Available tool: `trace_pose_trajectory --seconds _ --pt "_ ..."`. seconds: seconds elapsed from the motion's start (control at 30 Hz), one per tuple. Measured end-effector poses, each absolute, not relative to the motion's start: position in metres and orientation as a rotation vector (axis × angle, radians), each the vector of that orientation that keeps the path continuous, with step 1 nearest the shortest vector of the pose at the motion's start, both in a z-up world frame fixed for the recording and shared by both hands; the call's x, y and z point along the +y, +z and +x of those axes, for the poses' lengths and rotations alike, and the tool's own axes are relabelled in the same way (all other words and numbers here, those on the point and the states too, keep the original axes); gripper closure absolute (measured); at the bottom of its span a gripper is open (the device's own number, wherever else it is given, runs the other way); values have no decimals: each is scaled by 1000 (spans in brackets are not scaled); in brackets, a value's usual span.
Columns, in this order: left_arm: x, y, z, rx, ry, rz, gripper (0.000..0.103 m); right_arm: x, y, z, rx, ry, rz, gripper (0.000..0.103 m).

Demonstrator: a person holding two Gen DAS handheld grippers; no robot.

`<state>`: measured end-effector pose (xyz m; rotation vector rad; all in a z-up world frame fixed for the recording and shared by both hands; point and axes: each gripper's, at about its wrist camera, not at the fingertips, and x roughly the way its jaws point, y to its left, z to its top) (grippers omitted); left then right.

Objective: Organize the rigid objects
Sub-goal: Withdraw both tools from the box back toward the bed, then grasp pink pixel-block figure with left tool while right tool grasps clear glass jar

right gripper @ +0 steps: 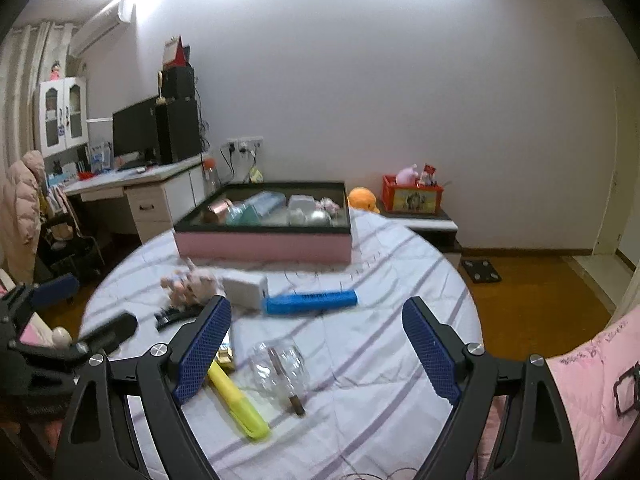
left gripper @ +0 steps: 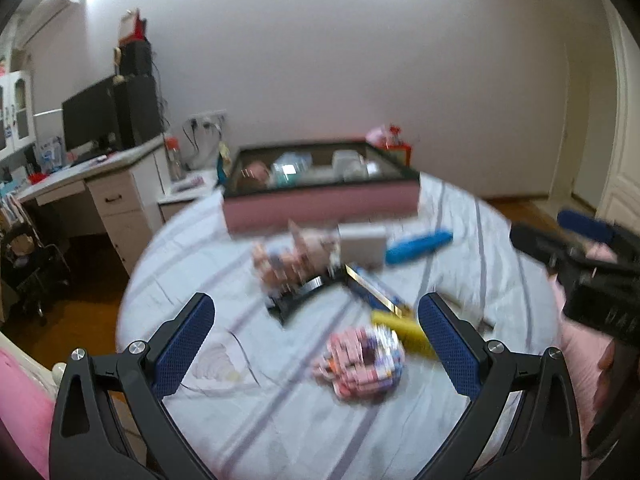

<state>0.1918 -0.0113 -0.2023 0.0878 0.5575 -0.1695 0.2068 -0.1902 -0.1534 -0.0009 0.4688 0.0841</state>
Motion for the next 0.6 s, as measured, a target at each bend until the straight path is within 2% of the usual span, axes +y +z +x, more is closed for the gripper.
trace_pose_trajectory --seconds 0.17,0.27,0.6 --pt "-22 -229 198 628 -175 126 0 -199 -178 215 541 72 0 14" --pt "-20 -236 204 655 -171 119 9 -204 -189 219 580 67 8 14" --pt "-26 -248 206 701 -240 131 9 -207 -205 229 645 89 24 14"
